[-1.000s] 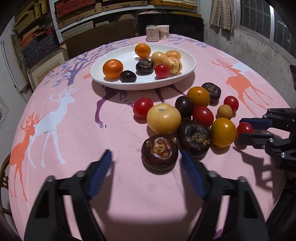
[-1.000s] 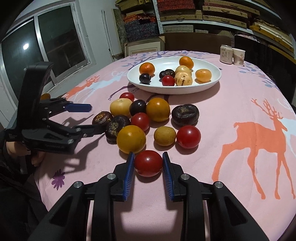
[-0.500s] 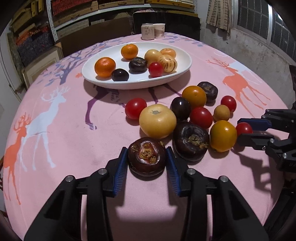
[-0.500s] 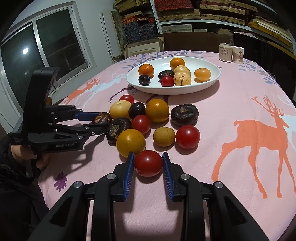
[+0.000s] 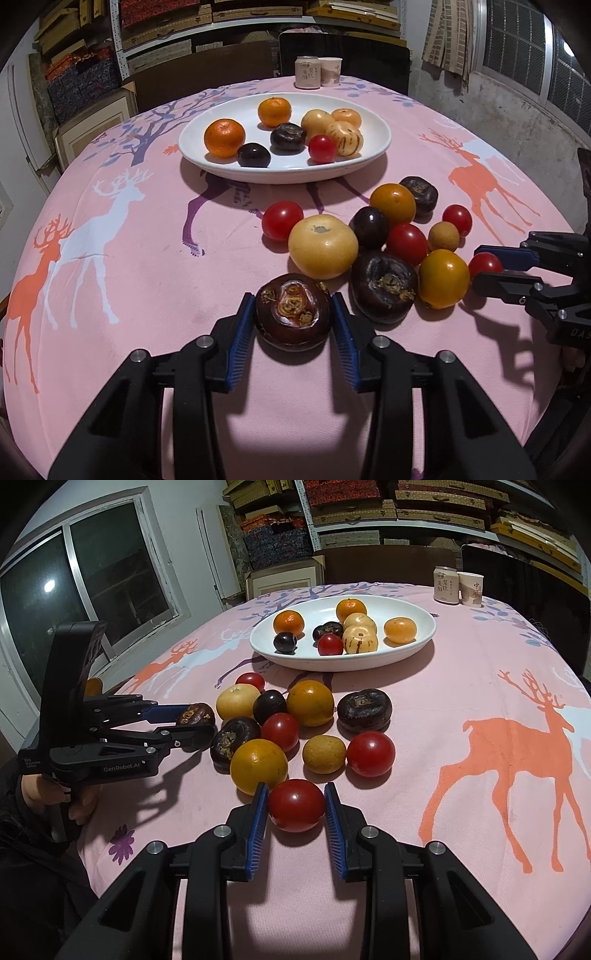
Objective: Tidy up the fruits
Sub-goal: 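Carry the brown fruit and tomato onto the plate and open both tools, then grasp another dark brown knobbly fruit with the left tool while the right tool grasps a red tomato, then carry the brown fruit and tomato onto the plate and open both tools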
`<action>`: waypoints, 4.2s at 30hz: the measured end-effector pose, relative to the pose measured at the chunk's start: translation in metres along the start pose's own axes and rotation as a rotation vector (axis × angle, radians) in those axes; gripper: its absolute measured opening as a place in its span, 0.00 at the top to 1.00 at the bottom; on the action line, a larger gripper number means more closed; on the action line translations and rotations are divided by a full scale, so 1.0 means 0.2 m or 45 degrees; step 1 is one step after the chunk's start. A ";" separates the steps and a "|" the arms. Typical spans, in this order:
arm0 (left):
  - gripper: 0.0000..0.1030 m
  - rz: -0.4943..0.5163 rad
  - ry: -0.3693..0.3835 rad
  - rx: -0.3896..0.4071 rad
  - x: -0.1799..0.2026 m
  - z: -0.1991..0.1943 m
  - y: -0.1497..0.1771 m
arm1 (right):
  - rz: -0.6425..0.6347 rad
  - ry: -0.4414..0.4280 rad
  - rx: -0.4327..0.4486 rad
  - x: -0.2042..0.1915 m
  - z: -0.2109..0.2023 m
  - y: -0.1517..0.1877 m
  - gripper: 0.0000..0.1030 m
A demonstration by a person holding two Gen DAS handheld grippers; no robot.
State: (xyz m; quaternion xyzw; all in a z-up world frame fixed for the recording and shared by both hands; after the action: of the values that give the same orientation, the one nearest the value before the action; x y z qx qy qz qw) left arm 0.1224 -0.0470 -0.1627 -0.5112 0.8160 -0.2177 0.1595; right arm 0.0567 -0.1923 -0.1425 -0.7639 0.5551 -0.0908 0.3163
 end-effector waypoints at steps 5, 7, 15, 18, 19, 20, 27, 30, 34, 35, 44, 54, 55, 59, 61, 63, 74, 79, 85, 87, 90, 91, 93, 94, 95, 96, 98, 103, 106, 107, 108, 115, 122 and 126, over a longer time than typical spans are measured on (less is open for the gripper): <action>0.61 -0.027 -0.007 0.014 -0.01 -0.02 0.00 | 0.008 0.004 0.006 0.00 -0.01 0.00 0.70; 0.61 -0.033 -0.003 0.015 -0.02 -0.02 0.00 | 0.019 -0.001 0.004 0.01 -0.02 0.00 0.70; 0.61 -0.039 0.016 0.048 -0.02 -0.08 -0.02 | 0.032 0.001 0.036 0.02 -0.09 -0.05 0.70; 0.61 -0.045 0.027 0.064 -0.02 -0.11 -0.03 | 0.018 0.021 0.059 0.02 -0.14 -0.09 0.70; 0.61 -0.047 0.027 0.071 -0.03 -0.12 -0.04 | 0.014 0.028 0.068 0.03 -0.15 -0.11 0.70; 0.61 -0.049 0.031 0.081 -0.03 -0.13 -0.05 | 0.010 0.034 0.076 0.03 -0.17 -0.12 0.70; 0.60 -0.069 0.042 0.145 -0.07 -0.22 -0.19 | 0.009 0.077 0.147 0.09 -0.28 -0.27 0.70; 0.60 -0.059 0.031 0.170 -0.08 -0.24 -0.27 | 0.012 0.089 0.165 0.11 -0.30 -0.32 0.70; 0.60 -0.057 0.021 0.188 -0.10 -0.23 -0.40 | 0.022 0.089 0.167 0.14 -0.30 -0.37 0.70; 0.60 -0.057 0.019 0.190 -0.11 -0.22 -0.44 | 0.024 0.091 0.165 0.15 -0.29 -0.38 0.70; 0.60 -0.063 -0.012 0.178 -0.18 -0.02 -0.86 | 0.079 0.122 0.150 0.31 -0.14 -0.74 0.70; 0.60 -0.120 -0.031 0.022 -0.27 0.43 -1.08 | 0.173 0.177 0.011 0.53 0.36 -1.09 0.69; 0.60 -0.130 -0.016 0.019 -0.28 0.45 -1.09 | 0.180 0.159 0.010 0.54 0.39 -1.10 0.65; 0.36 -0.140 -0.032 0.067 -0.30 0.42 -1.06 | 0.209 0.131 0.057 0.54 0.37 -1.12 0.56; 0.35 -0.142 -0.024 0.095 -0.31 0.36 -1.04 | 0.218 0.131 0.068 0.54 0.33 -1.10 0.56; 0.35 -0.158 0.002 0.113 -0.31 0.28 -0.99 | 0.236 0.117 0.072 0.53 0.28 -1.05 0.56; 0.28 0.004 0.068 0.089 -0.08 -0.08 -0.38 | 0.306 0.113 0.075 0.44 0.01 -0.43 0.55; 0.28 0.029 0.091 0.050 0.02 -0.10 -0.17 | 0.323 0.082 0.034 0.35 -0.01 -0.22 0.55; 0.28 -0.005 0.107 0.032 0.04 -0.10 -0.06 | 0.108 0.184 0.004 0.17 -0.01 -0.15 0.55; 0.28 0.000 0.110 0.037 0.06 -0.11 -0.05 | 0.116 0.223 0.014 0.20 -0.02 -0.16 0.55; 0.28 0.008 0.113 0.025 0.08 -0.11 -0.01 | 0.141 0.236 -0.040 0.24 0.03 -0.15 0.55; 0.28 0.008 0.115 0.016 0.09 -0.11 -0.01 | 0.145 0.234 -0.062 0.24 0.06 -0.15 0.55; 0.28 0.006 0.120 -0.003 0.09 -0.09 0.01 | 0.143 0.235 -0.064 0.24 0.07 -0.16 0.55; 0.28 0.012 0.120 -0.011 0.09 -0.08 0.02 | 0.143 0.239 -0.075 0.24 0.09 -0.16 0.55; 0.28 0.025 0.119 -0.019 0.10 -0.07 0.03 | 0.148 0.234 -0.091 0.24 0.10 -0.16 0.55; 0.28 0.039 0.118 -0.023 0.12 -0.07 0.03 | 0.163 0.216 -0.120 0.25 0.13 -0.15 0.55; 0.28 0.066 0.114 -0.024 0.15 -0.06 0.03 | 0.189 0.188 -0.106 0.25 0.13 -0.16 0.57; 0.28 0.085 0.097 -0.045 0.20 0.00 0.00 | 0.219 0.140 -0.087 0.25 0.12 -0.16 0.70; 0.38 0.084 0.093 -0.062 0.21 0.04 -0.02 | 0.244 0.117 -0.079 0.27 0.12 -0.15 0.70; 0.44 0.087 0.107 -0.072 0.22 0.05 -0.02 | 0.252 0.107 -0.080 0.27 0.12 -0.15 0.70; 0.47 0.091 0.122 -0.079 0.23 0.06 -0.02 | 0.263 0.095 -0.079 0.28 0.12 -0.15 0.70; 0.52 0.096 0.133 -0.068 0.27 0.08 -0.05 | 0.288 0.061 -0.073 0.29 0.11 -0.15 0.70; 0.51 0.063 0.115 -0.067 0.24 0.11 -0.09 | 0.302 0.038 -0.062 0.29 0.10 -0.14 0.70; 0.58 0.080 0.124 -0.042 0.25 0.08 -0.07 | 0.313 0.020 -0.047 0.30 0.09 -0.14 0.70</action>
State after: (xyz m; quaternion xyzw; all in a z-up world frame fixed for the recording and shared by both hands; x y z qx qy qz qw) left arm 0.1197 -0.1018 -0.1706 -0.4768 0.8419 -0.2235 0.1179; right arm 0.1102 -0.2347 -0.1533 -0.6950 0.6488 -0.0470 0.3064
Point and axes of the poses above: each gripper's, at about its wrist camera, not at the fingertips, and z roughly the way its jaws point, x to its right, y to its underside, the point moved 7 cm from there along z, roughly the way its jaws point, and after that the axes turned 8 degrees about -x, right-handed, at the moved point
